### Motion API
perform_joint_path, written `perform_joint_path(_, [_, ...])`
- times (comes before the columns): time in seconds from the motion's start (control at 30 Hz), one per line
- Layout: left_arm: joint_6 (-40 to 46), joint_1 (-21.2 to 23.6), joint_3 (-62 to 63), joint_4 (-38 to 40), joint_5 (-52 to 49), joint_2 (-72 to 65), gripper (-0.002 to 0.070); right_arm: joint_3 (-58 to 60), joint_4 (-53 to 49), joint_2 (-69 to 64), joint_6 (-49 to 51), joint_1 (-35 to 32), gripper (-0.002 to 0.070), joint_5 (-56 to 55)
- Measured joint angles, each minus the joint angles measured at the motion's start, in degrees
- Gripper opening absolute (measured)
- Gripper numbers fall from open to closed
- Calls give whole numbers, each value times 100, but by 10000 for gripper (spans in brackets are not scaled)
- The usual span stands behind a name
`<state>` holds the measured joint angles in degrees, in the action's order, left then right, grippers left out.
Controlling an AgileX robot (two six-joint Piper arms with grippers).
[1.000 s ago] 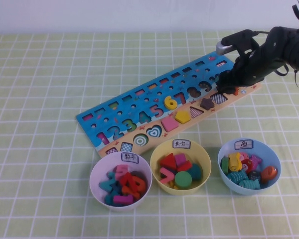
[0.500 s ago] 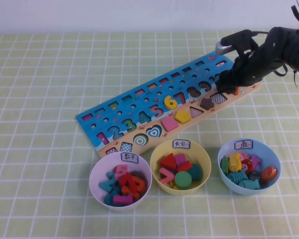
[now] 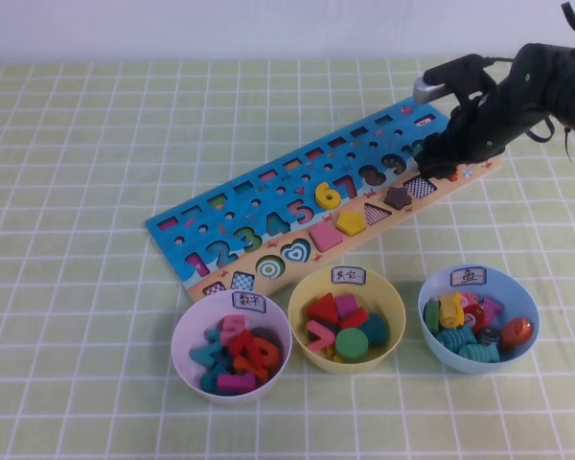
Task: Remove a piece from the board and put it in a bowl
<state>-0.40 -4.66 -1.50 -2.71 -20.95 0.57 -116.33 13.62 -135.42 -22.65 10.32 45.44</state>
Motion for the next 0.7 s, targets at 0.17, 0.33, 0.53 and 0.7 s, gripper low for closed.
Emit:
perform_joint_path(0.17, [0, 0, 0, 0, 0, 0, -5, -525, -9, -11, 0, 0, 438, 480])
perform_joint_path(0.33, [0, 0, 0, 0, 0, 0, -5, -954, -74, -11, 0, 0, 438, 1175])
perform_joint_path(0.53, [0, 0, 0, 0, 0, 0, -5, -1003, -287, -49, 12, 0, 438, 1969])
perform_joint_path(0.7, [0, 0, 0, 0, 0, 0, -5, -1003, -292, -148, 12, 0, 438, 1680])
